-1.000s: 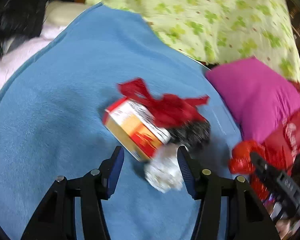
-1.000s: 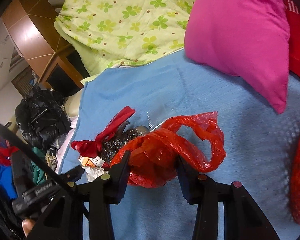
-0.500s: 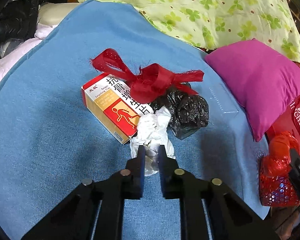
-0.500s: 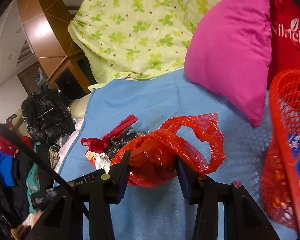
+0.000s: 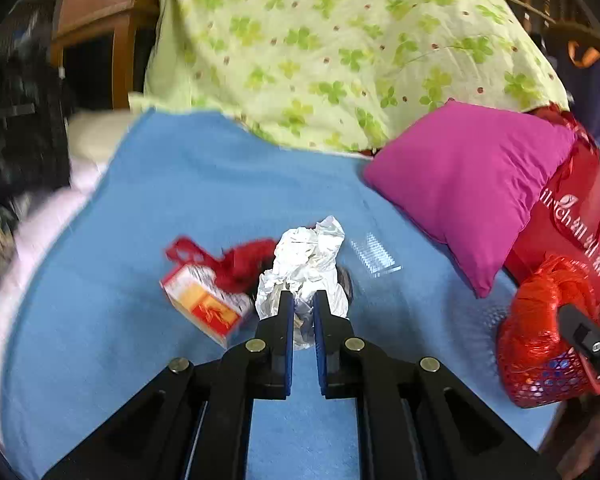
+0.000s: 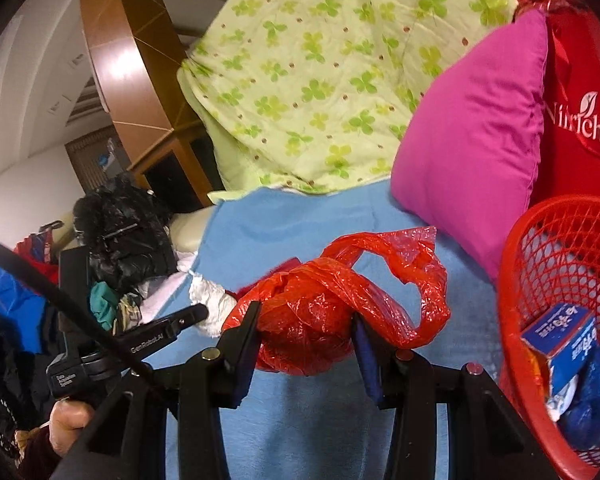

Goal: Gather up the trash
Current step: 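Carry the red bag and foil into the red mesh basket and release both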

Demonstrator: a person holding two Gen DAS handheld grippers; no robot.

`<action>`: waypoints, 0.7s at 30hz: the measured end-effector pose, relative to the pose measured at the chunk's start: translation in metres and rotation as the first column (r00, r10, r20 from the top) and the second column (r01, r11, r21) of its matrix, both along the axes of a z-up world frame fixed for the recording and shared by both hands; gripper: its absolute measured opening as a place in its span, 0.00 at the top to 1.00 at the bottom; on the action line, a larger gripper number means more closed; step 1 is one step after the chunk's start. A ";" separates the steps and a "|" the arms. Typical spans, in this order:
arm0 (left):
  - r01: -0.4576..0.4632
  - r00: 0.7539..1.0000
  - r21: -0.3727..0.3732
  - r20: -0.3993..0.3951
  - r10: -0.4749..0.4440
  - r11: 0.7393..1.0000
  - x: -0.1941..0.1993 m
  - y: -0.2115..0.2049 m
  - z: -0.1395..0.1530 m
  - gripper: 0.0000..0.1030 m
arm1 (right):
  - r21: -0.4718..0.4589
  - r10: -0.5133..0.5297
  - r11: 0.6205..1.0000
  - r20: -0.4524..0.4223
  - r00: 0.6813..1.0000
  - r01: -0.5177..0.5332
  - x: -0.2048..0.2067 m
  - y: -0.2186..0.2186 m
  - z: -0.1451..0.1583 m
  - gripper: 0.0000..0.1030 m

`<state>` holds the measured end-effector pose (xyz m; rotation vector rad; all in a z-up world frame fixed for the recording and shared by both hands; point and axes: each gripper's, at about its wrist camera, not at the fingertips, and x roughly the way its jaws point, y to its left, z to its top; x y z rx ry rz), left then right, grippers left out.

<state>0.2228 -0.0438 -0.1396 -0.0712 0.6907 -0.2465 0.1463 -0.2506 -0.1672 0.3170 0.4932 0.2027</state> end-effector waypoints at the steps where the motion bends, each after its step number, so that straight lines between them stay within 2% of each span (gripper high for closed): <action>1: 0.002 1.000 0.017 0.021 -0.003 1.000 -0.003 -0.004 0.004 0.90 | -0.001 -0.002 1.000 0.006 1.000 0.002 -0.002 -0.001 0.002 0.55; 8: 0.015 0.994 0.089 0.110 -0.025 0.996 -0.017 -0.025 0.021 0.90 | -0.017 -0.043 0.999 0.059 0.997 0.044 -0.023 -0.017 0.015 0.55; 21: 0.071 0.980 0.120 0.176 -0.091 0.990 -0.032 -0.070 0.034 0.90 | 0.008 -0.140 0.990 0.116 0.983 0.140 -0.057 -0.066 0.029 0.55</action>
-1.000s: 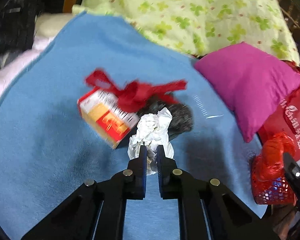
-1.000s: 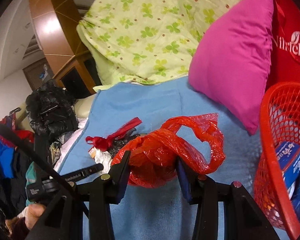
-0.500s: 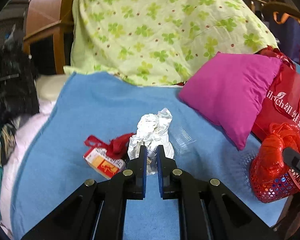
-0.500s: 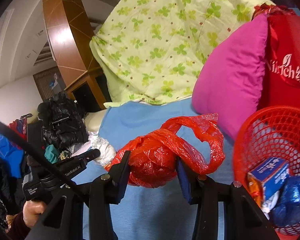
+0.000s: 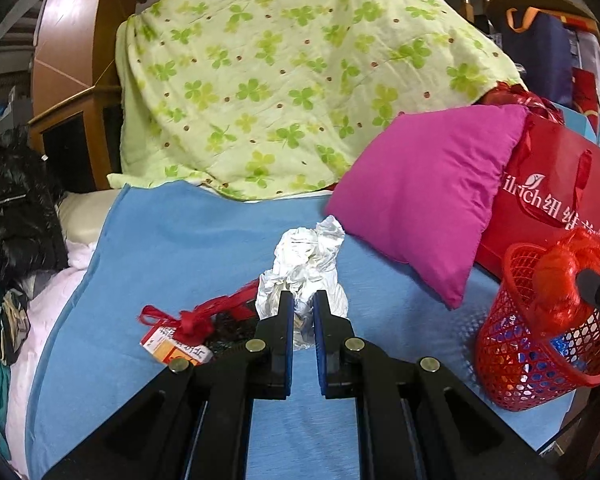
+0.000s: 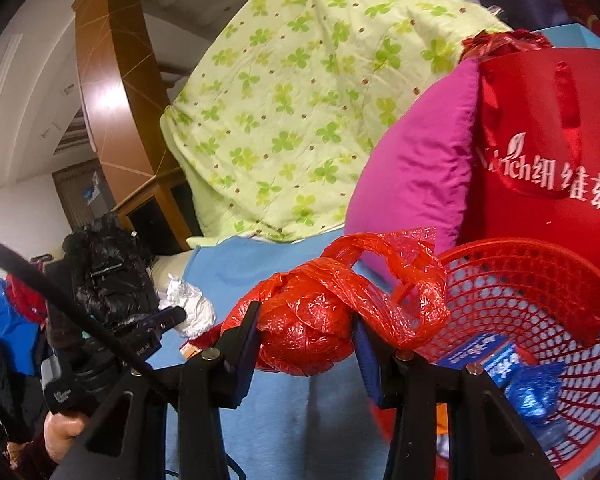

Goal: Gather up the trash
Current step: 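Carry the red bag and foil into the red mesh basket and release both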

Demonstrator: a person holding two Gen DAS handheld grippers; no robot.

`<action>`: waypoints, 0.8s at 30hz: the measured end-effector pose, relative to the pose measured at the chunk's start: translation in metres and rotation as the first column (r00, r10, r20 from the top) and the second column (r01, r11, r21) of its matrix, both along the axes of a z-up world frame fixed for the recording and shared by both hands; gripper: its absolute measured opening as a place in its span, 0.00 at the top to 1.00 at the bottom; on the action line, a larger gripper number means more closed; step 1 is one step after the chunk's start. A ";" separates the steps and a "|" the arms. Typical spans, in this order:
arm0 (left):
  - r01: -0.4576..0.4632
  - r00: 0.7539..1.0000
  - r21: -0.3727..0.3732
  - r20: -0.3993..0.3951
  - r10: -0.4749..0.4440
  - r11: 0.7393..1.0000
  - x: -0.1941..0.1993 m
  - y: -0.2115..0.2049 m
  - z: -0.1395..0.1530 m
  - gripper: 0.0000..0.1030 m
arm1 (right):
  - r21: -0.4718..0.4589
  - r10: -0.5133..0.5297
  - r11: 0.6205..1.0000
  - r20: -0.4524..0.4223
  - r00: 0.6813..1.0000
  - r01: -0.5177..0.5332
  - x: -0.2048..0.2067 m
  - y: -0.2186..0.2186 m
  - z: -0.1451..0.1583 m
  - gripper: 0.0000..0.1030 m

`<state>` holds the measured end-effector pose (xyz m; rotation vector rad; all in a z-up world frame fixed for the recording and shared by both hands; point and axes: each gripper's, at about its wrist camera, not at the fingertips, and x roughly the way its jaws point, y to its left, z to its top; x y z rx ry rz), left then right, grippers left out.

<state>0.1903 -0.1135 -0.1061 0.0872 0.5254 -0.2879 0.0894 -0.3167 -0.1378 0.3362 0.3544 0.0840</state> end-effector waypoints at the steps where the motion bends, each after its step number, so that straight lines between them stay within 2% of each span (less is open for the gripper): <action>1: 0.004 1.000 0.001 0.001 -0.004 1.000 -0.001 -0.003 0.000 0.90 | 0.001 -0.004 1.000 0.002 1.000 0.004 -0.001 -0.002 0.001 0.55; 8: 0.056 0.998 -0.009 0.006 -0.056 0.998 -0.011 -0.019 0.006 0.90 | 0.030 -0.048 0.998 0.035 0.998 0.047 -0.012 -0.023 0.011 0.55; 15: 0.159 0.987 -0.027 0.013 -0.159 0.987 -0.030 -0.040 0.021 0.90 | 0.079 -0.111 0.991 0.061 0.992 0.106 -0.022 -0.054 0.017 0.55; 18: 0.207 0.978 -0.065 0.004 -0.208 0.976 -0.037 -0.052 0.031 0.90 | 0.106 -0.148 0.984 0.070 0.986 0.141 -0.028 -0.069 0.019 0.55; 24: 0.290 0.957 -0.061 0.019 -0.289 0.955 -0.054 -0.084 0.047 0.90 | 0.154 -0.222 0.966 0.064 0.973 0.210 -0.042 -0.103 0.019 0.55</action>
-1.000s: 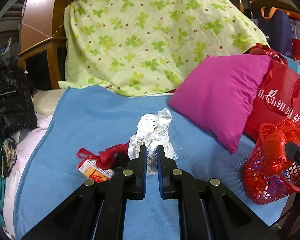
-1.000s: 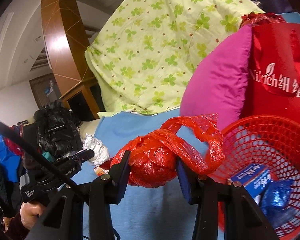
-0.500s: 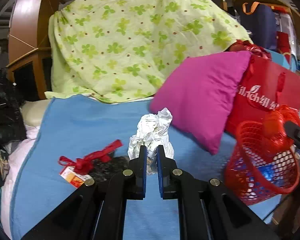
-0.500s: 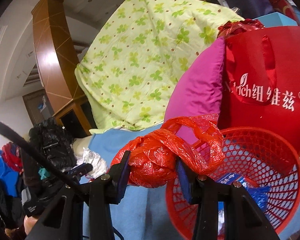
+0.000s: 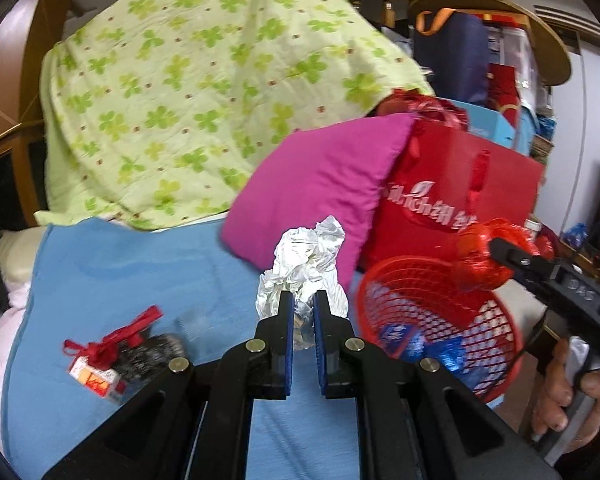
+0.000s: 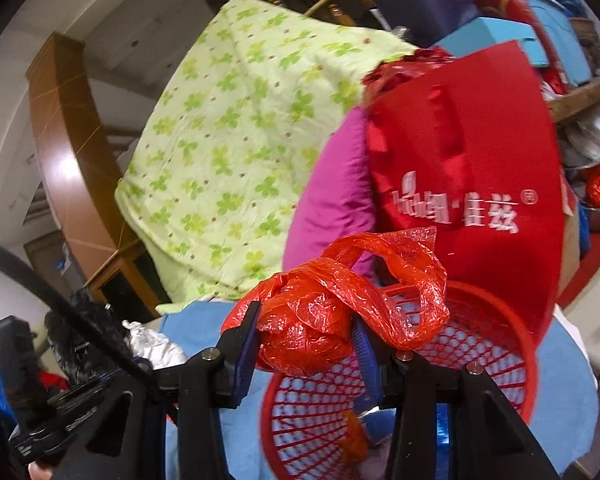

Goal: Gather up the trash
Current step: 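Carry the red bag and foil into the red mesh basket and release both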

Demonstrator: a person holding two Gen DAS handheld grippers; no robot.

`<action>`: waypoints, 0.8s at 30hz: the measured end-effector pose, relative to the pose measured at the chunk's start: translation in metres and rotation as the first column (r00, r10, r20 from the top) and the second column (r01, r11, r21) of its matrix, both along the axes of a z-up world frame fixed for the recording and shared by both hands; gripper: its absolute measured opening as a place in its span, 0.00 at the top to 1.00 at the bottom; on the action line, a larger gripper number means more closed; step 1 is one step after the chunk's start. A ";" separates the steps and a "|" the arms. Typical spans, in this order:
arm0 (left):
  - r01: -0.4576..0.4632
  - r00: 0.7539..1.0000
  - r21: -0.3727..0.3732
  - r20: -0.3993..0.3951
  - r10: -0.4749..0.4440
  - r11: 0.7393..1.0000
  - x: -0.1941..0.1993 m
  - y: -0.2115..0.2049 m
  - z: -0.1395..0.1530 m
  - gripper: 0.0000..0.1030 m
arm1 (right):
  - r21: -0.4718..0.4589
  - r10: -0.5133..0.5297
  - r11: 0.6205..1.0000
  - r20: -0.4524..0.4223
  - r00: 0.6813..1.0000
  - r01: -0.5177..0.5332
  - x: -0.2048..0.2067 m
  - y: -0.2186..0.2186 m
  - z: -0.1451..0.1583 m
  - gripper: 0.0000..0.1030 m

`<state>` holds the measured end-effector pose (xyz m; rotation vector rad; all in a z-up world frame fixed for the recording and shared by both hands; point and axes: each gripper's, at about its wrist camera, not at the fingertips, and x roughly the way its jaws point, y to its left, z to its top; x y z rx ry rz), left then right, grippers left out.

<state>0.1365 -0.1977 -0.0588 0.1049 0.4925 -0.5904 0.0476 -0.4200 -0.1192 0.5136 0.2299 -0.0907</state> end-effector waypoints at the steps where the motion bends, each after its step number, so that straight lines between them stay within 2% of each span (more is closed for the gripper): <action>1: 0.016 1.000 -0.001 -0.002 -0.016 1.000 -0.003 -0.005 0.002 0.90 | 0.006 -0.009 1.000 -0.002 1.000 0.009 -0.001 -0.004 0.000 0.55; 8: 0.143 0.989 -0.001 -0.036 -0.143 0.990 -0.018 -0.049 0.002 0.89 | 0.042 -0.072 0.996 -0.074 0.995 0.075 -0.007 -0.038 -0.011 0.53; 11: 0.165 0.985 0.003 -0.058 -0.164 0.986 -0.017 -0.065 -0.004 0.89 | 0.063 -0.080 0.994 -0.108 0.991 0.087 -0.006 -0.049 -0.016 0.52; 13: 0.182 0.979 -0.005 -0.094 -0.182 0.983 -0.014 -0.074 -0.011 0.88 | 0.091 -0.074 0.992 -0.125 0.989 0.086 -0.006 -0.056 -0.020 0.48; 15: 0.199 0.973 -0.009 -0.120 -0.199 0.980 -0.012 -0.080 -0.017 0.81 | 0.109 -0.065 0.991 -0.127 0.990 0.079 -0.006 -0.059 -0.021 0.43; 17: 0.200 0.970 -0.012 -0.137 -0.199 0.980 -0.012 -0.082 -0.023 0.55 | 0.115 -0.061 0.991 -0.110 0.992 0.074 -0.008 -0.061 -0.021 0.38; 18: 0.193 0.972 -0.018 -0.135 -0.194 0.981 -0.012 -0.081 -0.024 0.51 | 0.111 -0.061 0.991 -0.100 0.993 0.072 -0.009 -0.060 -0.019 0.37; 24: 0.161 0.980 -0.020 -0.114 -0.162 0.987 -0.006 -0.058 -0.023 0.47 | 0.105 -0.060 0.992 -0.025 0.998 0.062 -0.013 -0.048 -0.013 0.37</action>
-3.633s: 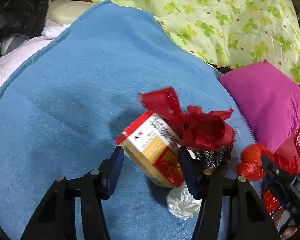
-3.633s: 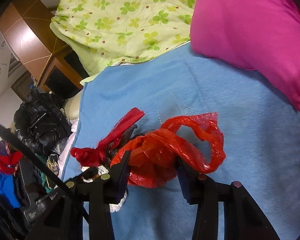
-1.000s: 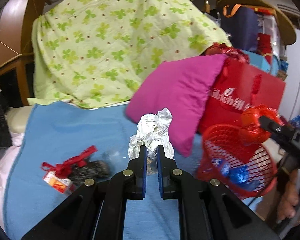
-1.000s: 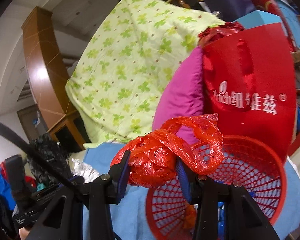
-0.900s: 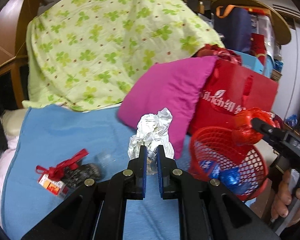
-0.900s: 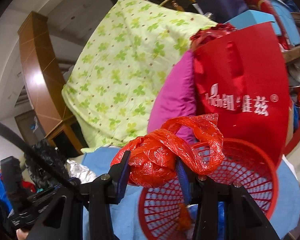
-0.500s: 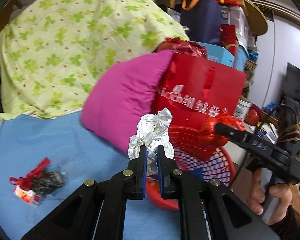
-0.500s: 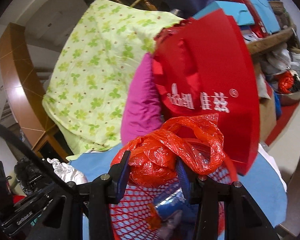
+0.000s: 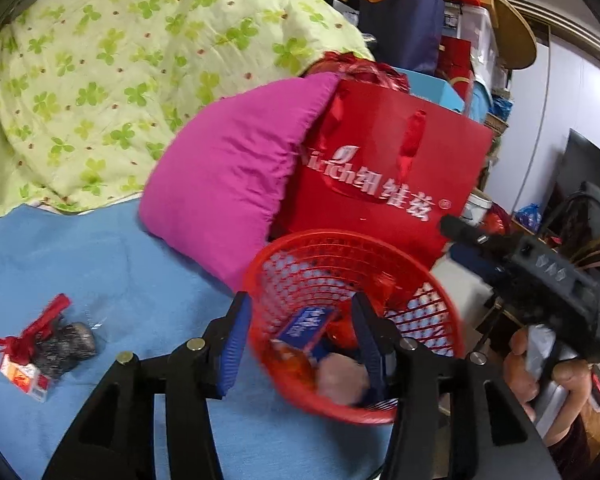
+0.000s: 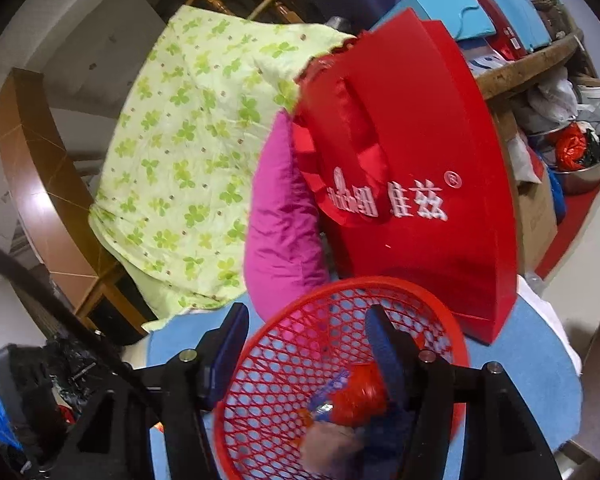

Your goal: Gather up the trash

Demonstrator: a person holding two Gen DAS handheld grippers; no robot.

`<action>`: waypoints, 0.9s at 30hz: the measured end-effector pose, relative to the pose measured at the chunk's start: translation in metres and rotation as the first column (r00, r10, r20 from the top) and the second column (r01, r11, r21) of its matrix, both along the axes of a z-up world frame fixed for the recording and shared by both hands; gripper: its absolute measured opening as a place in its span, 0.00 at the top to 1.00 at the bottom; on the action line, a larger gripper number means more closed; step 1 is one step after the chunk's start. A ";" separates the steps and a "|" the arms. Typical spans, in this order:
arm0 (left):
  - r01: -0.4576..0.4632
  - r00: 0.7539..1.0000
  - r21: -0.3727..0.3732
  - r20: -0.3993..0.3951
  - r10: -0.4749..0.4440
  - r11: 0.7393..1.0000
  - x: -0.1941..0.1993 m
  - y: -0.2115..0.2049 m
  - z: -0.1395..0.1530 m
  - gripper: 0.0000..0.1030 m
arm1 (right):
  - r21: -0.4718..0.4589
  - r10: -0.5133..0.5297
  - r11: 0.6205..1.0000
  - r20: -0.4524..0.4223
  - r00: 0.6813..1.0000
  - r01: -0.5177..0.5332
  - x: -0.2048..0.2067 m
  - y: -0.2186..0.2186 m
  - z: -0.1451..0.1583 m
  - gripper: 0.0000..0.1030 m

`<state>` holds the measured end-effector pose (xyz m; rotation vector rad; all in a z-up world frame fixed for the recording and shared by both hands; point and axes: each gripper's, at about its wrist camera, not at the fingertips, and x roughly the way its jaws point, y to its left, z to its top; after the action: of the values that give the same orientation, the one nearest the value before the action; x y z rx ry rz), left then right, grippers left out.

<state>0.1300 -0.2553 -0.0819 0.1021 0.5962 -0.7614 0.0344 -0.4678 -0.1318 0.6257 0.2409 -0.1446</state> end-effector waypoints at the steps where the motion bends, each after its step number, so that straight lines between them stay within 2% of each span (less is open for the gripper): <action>1: -0.025 1.000 0.004 0.004 0.025 1.000 0.003 0.011 -0.001 0.45 | -0.006 0.001 1.000 0.016 1.000 -0.001 0.000 0.003 0.002 0.37; 4: -0.099 0.995 0.016 0.004 0.099 0.995 0.013 0.049 -0.008 0.42 | -0.044 0.034 0.999 0.090 0.995 -0.031 -0.002 0.021 0.011 0.37; 7: -0.219 0.976 0.031 0.013 0.219 0.975 0.025 0.100 -0.018 0.42 | -0.084 0.099 0.993 0.147 0.984 -0.087 0.002 0.047 0.019 0.37; 11: -0.415 0.910 0.049 0.000 0.415 0.909 0.047 0.174 -0.034 0.41 | -0.152 0.209 0.971 0.166 0.964 -0.184 0.018 0.096 0.024 0.37; 13: -0.504 0.863 0.045 -0.026 0.505 0.863 0.059 0.210 -0.043 0.41 | -0.173 0.249 0.960 0.160 0.955 -0.221 0.028 0.116 0.024 0.37; 15: -0.552 0.831 0.054 -0.046 0.554 0.832 0.069 0.232 -0.051 0.41 | -0.184 0.292 0.946 0.136 0.947 -0.265 0.042 0.139 0.020 0.37; 18: -0.584 0.806 0.068 -0.076 0.588 0.809 0.079 0.256 -0.064 0.41 | -0.184 0.336 0.930 0.076 0.939 -0.318 0.068 0.170 0.010 0.37; 25: -0.614 0.763 0.100 -0.182 0.621 0.783 0.107 0.280 -0.097 0.41 | -0.134 0.368 0.915 -0.114 0.923 -0.381 0.131 0.212 -0.025 0.37; 27: -0.609 0.762 0.089 -0.207 0.613 0.788 0.111 0.282 -0.102 0.41 | -0.112 0.369 0.915 -0.158 0.916 -0.387 0.144 0.216 -0.035 0.37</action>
<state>0.2410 0.0271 -0.1842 -0.1675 0.7988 -0.1208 0.1789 -0.2514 -0.1672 0.4181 0.4734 0.1717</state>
